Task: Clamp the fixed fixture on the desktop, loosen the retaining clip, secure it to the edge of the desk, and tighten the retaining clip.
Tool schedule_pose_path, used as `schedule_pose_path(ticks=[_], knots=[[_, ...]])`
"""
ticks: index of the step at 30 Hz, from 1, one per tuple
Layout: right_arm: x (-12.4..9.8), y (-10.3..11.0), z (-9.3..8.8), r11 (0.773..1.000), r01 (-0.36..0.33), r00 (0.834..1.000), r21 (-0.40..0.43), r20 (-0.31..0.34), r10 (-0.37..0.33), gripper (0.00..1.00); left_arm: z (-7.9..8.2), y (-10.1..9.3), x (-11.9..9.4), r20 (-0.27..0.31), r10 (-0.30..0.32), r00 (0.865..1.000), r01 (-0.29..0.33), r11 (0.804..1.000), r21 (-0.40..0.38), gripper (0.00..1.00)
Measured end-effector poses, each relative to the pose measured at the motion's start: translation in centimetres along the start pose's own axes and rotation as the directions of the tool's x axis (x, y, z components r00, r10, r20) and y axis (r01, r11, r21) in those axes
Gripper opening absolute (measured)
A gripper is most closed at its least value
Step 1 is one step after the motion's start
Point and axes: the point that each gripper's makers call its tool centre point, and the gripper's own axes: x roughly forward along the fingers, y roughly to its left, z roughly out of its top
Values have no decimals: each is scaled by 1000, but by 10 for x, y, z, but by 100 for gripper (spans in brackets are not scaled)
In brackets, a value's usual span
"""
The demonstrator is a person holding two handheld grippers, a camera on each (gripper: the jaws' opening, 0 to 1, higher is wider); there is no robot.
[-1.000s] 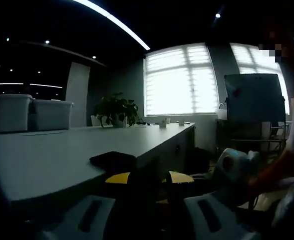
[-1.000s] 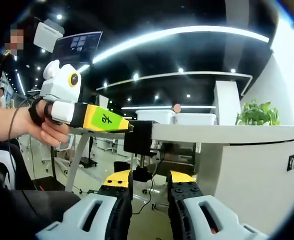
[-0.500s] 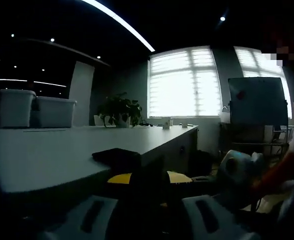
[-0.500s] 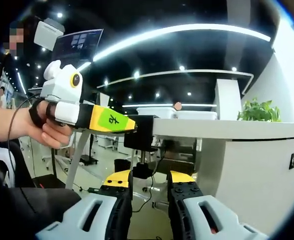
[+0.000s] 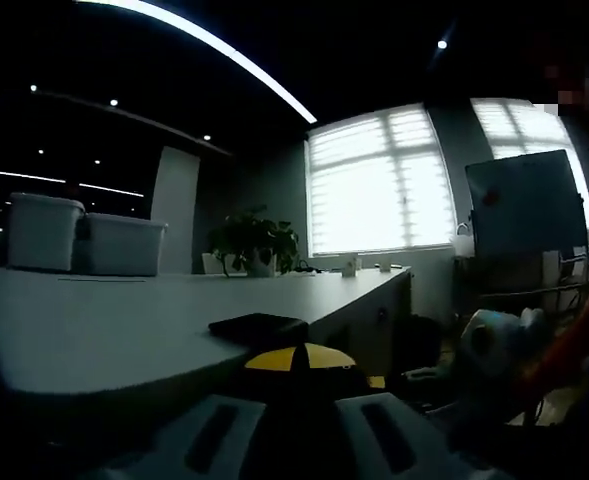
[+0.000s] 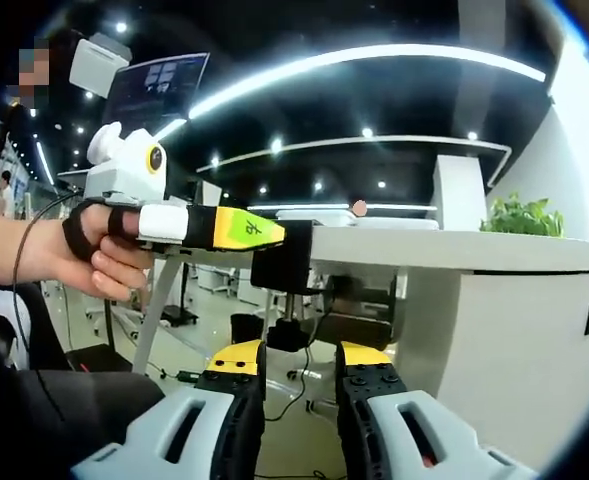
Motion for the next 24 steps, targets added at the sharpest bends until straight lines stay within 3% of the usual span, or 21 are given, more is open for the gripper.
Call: schedule_pose_path(ticks=[7,10,16,21,24], knots=[[9,6,-4,1000,-16,1000,-24,-6,16,26,0,0,0,11,-5,1000,5,1000,-31,1],[21,4,-5,999,24,999,39,-24,-23,26,-4,-1,2,-20,0,1000,-1,999,-46,1],[31,12,-12,1000,11,999,10,-33,-11,26,-8,0,4,-40,1,999,-3,999,-54,1],[38,8,-19,999,44,998,2,-51,-43,26,-8,0,5,-63,-21,998,19,999,-28,1],[40,8,-26,997,61,996,44,-62,-59,26,-8,0,6,-72,-28,997,26,999,-34,1]])
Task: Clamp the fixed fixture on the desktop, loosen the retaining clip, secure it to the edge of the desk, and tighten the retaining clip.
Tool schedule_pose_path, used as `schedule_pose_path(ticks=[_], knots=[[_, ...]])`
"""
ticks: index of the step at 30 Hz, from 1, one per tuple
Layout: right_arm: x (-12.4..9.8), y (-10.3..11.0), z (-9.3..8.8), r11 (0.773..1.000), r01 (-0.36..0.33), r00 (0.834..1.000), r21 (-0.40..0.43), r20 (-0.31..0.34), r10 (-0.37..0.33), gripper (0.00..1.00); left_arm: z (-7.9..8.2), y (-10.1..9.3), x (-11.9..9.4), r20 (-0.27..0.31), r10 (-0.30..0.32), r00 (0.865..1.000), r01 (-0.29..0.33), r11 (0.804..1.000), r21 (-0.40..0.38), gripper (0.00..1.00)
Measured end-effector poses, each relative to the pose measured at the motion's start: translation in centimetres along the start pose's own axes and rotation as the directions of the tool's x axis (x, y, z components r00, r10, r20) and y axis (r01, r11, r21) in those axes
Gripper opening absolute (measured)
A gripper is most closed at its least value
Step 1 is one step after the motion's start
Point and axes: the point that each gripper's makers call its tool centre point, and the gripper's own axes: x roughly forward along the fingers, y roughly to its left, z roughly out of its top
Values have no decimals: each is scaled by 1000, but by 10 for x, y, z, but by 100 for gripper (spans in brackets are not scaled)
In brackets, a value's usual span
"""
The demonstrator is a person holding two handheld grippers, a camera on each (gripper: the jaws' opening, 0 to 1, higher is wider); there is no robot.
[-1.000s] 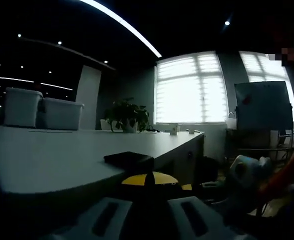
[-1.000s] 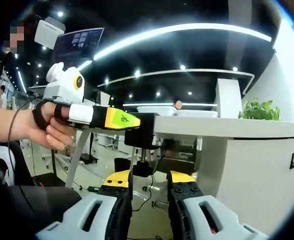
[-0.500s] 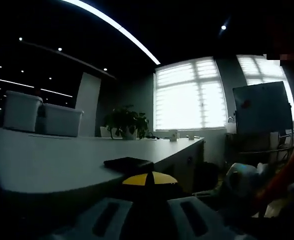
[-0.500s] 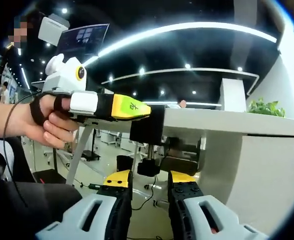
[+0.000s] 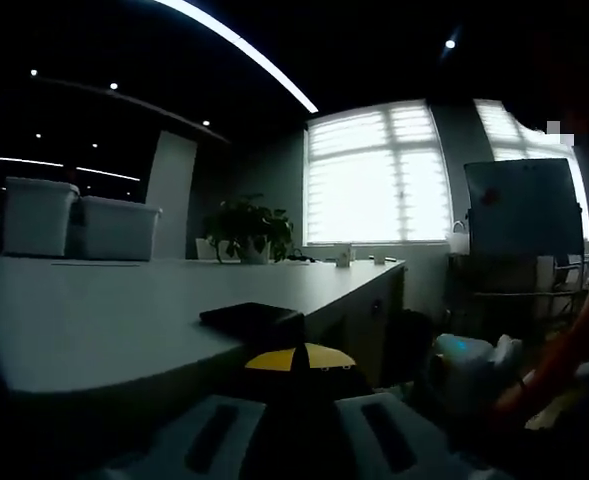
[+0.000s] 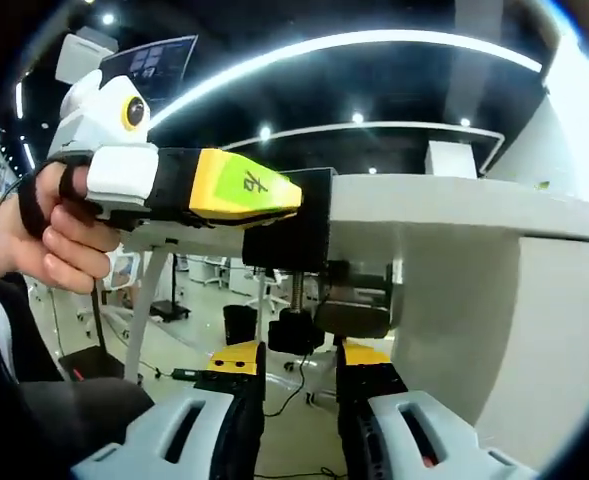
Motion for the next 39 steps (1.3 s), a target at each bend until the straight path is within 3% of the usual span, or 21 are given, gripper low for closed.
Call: schedule_pose_path(ticks=[4,7,11,13,21,26,30,39], knots=[[0,-1,-1,993,14,1000,121,11,-15,26,0,0,1,-4,-15,1000,15,1000,3,1],[0,0,2,999,26,1000,34,13,-26,26,-1,0,2,-3,-26,1000,26,1000,1,1],[0,-3,4,997,54,998,56,22,-55,26,-3,-2,4,14,-36,999,36,999,0,1],[-1,-3,11,997,77,996,4,43,-77,26,-3,-3,6,26,-41,999,41,999,0,1],[6,11,16,995,86,994,-46,64,-83,24,-3,-5,9,47,-67,997,67,998,-1,1],[5,5,16,995,100,992,-17,77,-99,20,-4,-6,10,37,-89,995,89,996,4,1],[6,2,16,997,67,995,-29,79,-65,19,-4,-6,10,40,-96,995,96,995,5,1],[3,1,16,995,-86,990,-47,105,90,17,-4,-6,11,36,-102,994,103,995,-3,1]])
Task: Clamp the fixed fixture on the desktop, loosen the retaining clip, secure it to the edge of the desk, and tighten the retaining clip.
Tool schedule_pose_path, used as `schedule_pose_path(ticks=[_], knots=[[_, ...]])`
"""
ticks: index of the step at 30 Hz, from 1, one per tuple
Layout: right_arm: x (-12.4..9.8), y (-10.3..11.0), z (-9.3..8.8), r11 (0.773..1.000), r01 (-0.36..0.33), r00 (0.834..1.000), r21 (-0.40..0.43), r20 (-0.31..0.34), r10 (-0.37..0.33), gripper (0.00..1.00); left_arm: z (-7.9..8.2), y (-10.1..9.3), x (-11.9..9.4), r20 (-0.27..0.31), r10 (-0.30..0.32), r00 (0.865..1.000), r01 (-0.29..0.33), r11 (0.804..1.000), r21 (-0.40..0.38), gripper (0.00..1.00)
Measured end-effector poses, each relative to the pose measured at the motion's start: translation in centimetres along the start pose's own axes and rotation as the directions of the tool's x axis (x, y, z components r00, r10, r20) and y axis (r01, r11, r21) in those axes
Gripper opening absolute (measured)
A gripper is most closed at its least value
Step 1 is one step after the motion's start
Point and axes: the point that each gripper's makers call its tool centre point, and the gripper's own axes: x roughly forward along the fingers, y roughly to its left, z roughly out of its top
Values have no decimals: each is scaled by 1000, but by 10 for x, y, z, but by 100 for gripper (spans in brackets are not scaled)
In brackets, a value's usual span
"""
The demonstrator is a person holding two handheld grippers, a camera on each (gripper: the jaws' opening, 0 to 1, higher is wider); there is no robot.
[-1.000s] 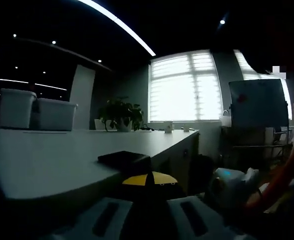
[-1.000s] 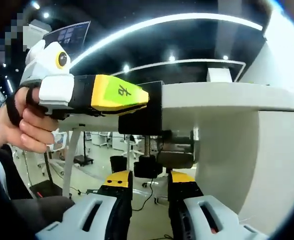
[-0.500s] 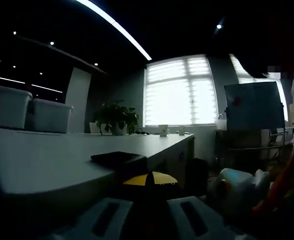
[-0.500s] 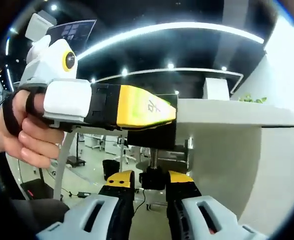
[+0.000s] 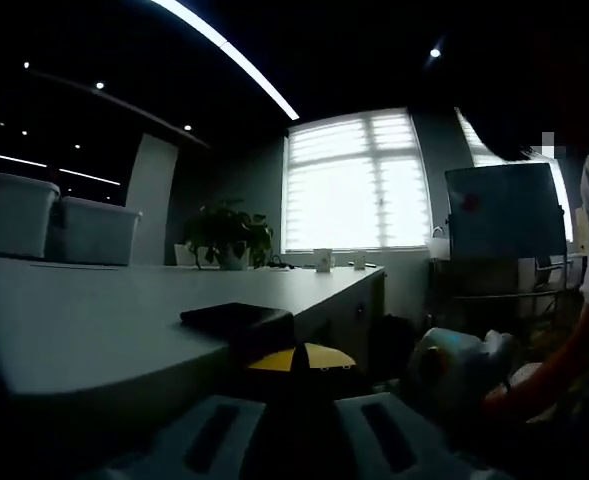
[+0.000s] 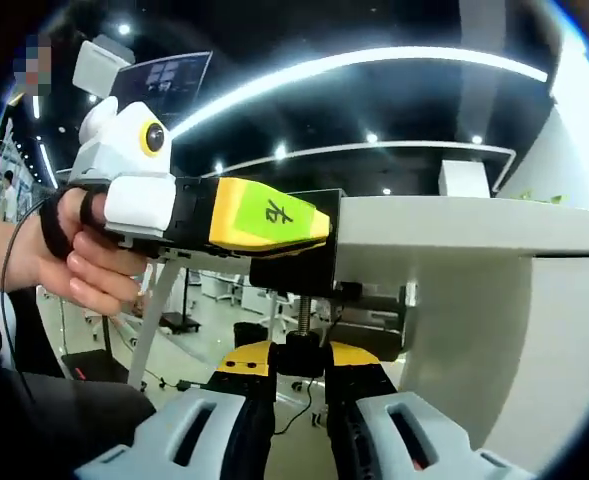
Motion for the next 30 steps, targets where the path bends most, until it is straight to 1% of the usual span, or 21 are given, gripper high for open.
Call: schedule_pose_path(ticks=[3,5,7,9,12,14,15,17,18,21,22,24,26,28,30], knots=[[1,0,0,999,-33,999,-6,4,33,17,0,0,0,-8,-1,1000,1,1000,10,1],[3,1,0,997,-72,997,4,4,72,17,0,0,0,-11,-2,1000,2,1000,14,1],[3,3,0,993,-116,993,-8,4,116,17,0,0,1,-12,-3,1000,3,1000,12,1],[3,0,0,990,-141,990,-4,3,141,17,0,0,1,-10,-5,1000,5,1000,4,1],[2,-1,0,986,-167,986,0,4,167,17,0,0,1,-15,-8,1000,8,1000,5,1],[2,-1,-2,987,-161,987,24,-2,161,18,0,0,1,-20,-9,1000,9,1000,6,1],[1,-3,-3,990,-131,991,51,-4,131,19,0,0,1,-22,-10,1000,10,1000,8,1],[-2,-5,-6,995,-85,996,55,-5,85,24,0,0,1,-21,-11,1000,11,1000,8,1],[-4,-6,-7,996,-62,998,57,-7,63,26,0,0,1,-21,-11,1000,11,1000,10,1],[-10,-11,-8,994,35,999,103,1,-35,30,0,0,1,-20,-9,1000,10,1000,8,1],[-12,-12,-8,989,73,997,127,7,-75,31,0,0,1,-18,-9,1000,9,1000,9,1],[-14,-12,-7,983,116,993,145,13,-119,35,0,0,1,-16,-7,1000,8,1000,9,1],[-16,-10,-7,971,152,987,185,20,-159,37,0,0,0,-13,-6,1000,6,1000,9,1],[-15,-4,-6,964,169,984,207,25,-178,37,0,0,0,-13,-5,1000,5,1000,9,1],[-13,-8,-12,952,233,972,201,-6,-236,36,0,0,0,-12,-3,1000,3,1000,6,1]])
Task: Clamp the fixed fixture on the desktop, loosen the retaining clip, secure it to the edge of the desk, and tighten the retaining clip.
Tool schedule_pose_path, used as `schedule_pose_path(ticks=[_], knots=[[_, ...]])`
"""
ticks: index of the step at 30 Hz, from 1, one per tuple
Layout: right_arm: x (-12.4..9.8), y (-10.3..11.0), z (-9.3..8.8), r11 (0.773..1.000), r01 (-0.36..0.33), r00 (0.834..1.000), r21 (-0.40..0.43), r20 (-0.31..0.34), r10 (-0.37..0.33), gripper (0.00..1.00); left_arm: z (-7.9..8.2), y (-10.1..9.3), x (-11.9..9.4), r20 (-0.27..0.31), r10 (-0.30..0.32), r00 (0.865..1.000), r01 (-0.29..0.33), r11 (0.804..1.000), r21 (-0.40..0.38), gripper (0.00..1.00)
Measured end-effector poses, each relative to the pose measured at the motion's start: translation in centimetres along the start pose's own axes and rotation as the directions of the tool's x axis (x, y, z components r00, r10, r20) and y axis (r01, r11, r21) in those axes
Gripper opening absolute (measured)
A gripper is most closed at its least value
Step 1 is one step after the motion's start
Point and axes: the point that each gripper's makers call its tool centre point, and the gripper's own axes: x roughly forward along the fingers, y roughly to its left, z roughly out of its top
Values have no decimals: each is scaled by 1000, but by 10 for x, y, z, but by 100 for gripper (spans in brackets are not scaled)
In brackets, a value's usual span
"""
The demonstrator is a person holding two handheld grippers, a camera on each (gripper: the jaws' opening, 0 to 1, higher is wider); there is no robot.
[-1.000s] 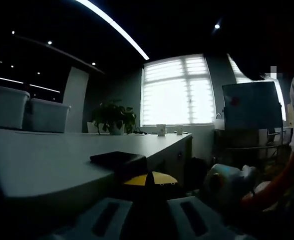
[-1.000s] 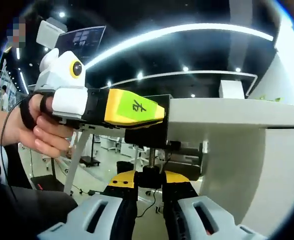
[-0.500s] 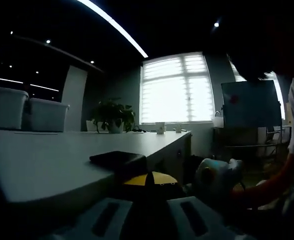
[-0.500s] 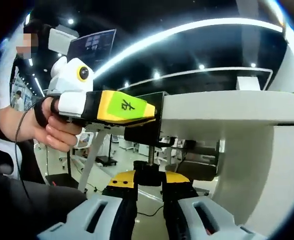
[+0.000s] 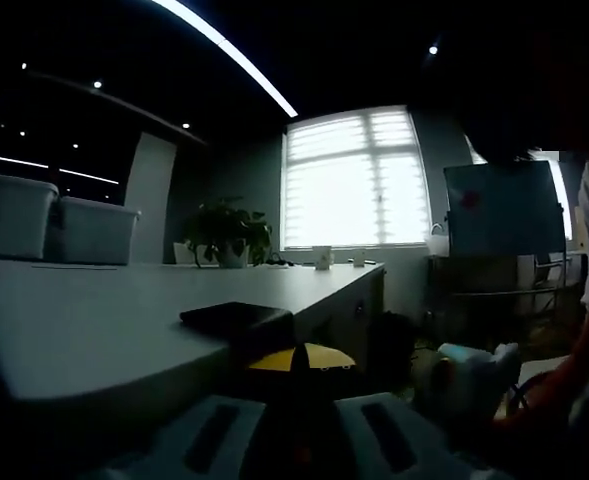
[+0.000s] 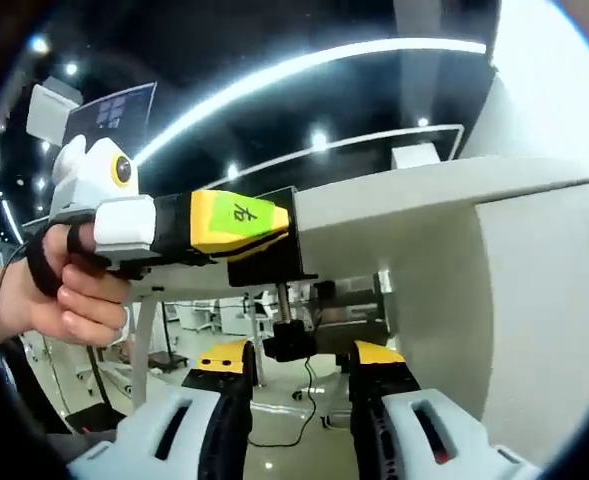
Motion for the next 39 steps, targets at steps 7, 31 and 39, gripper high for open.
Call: schedule_pose_path(ticks=[7,31,39], knots=[[19,5,-4,997,71,997,16,-6,-71,37,0,1,0,10,10,1000,-10,1000,-5,1],[28,15,9,986,-78,996,-147,29,84,25,0,1,-3,7,19,1000,-19,1000,-10,1],[28,17,5,954,-251,967,-163,7,255,24,0,1,-4,11,18,1000,-18,1000,-15,1]])
